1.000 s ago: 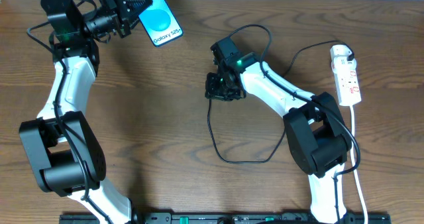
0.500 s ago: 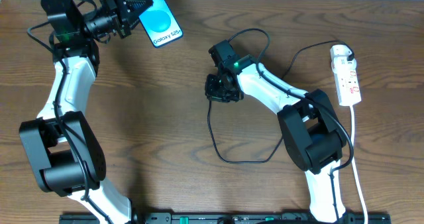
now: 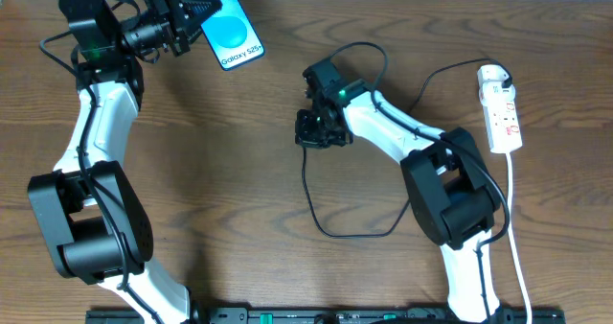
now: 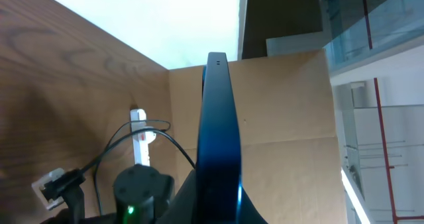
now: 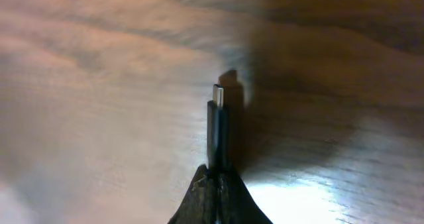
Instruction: Plug charger to phone and switch on socket
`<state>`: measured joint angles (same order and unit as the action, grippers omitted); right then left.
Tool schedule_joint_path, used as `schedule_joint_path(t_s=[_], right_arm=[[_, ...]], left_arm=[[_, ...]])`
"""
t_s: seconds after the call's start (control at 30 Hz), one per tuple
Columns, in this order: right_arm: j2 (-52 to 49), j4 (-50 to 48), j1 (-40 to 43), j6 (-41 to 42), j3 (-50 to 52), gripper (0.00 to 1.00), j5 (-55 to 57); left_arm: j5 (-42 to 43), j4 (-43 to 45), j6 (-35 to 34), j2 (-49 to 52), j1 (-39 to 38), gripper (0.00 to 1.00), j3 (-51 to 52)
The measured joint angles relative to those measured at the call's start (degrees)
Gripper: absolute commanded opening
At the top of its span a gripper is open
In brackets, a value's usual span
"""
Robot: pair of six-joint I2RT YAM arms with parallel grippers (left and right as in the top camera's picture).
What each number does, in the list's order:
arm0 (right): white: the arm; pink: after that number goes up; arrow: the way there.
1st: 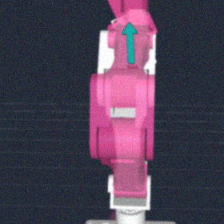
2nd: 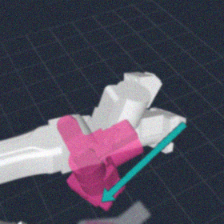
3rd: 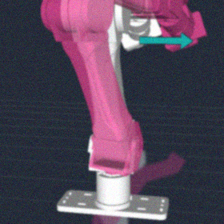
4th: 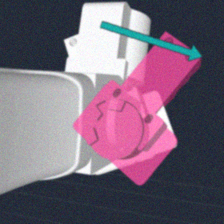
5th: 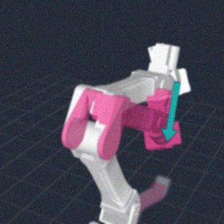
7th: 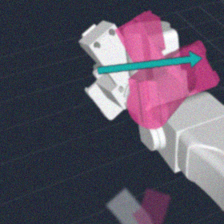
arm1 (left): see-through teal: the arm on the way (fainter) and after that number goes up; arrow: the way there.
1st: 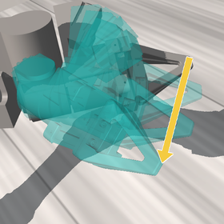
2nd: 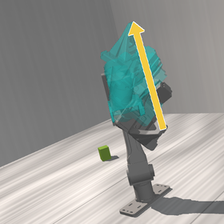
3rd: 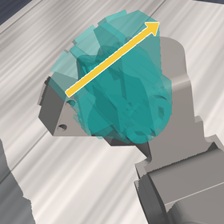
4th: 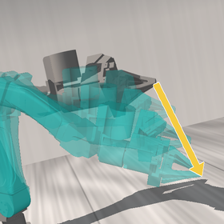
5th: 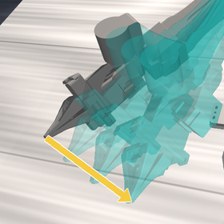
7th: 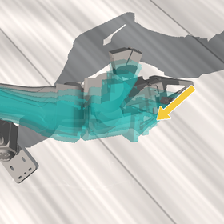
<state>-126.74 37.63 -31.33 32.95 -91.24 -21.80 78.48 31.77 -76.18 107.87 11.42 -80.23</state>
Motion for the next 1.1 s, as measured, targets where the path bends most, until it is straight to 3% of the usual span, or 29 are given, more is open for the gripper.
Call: schedule_joint_path(t_s=[0.23,0.53,1.1], right_arm=[[1.05,-9.05,6.64,-13.22,0.0,0.01,-26.49],[2.64,-19.32,10.71,-16.7,-0.22,0.01,-57.61],[3.19,-39.19,8.15,-0.55,-0.22,0.01,-66.12]], left_arm=[[0.94,0.0,0.11,0.0,0.0,0.07,0.0],[1.95,0.02,1.09,0.0,-0.02,0.07,0.0],[1.14,0.0,3.8,0.0,-0.39,0.07,0.0]])
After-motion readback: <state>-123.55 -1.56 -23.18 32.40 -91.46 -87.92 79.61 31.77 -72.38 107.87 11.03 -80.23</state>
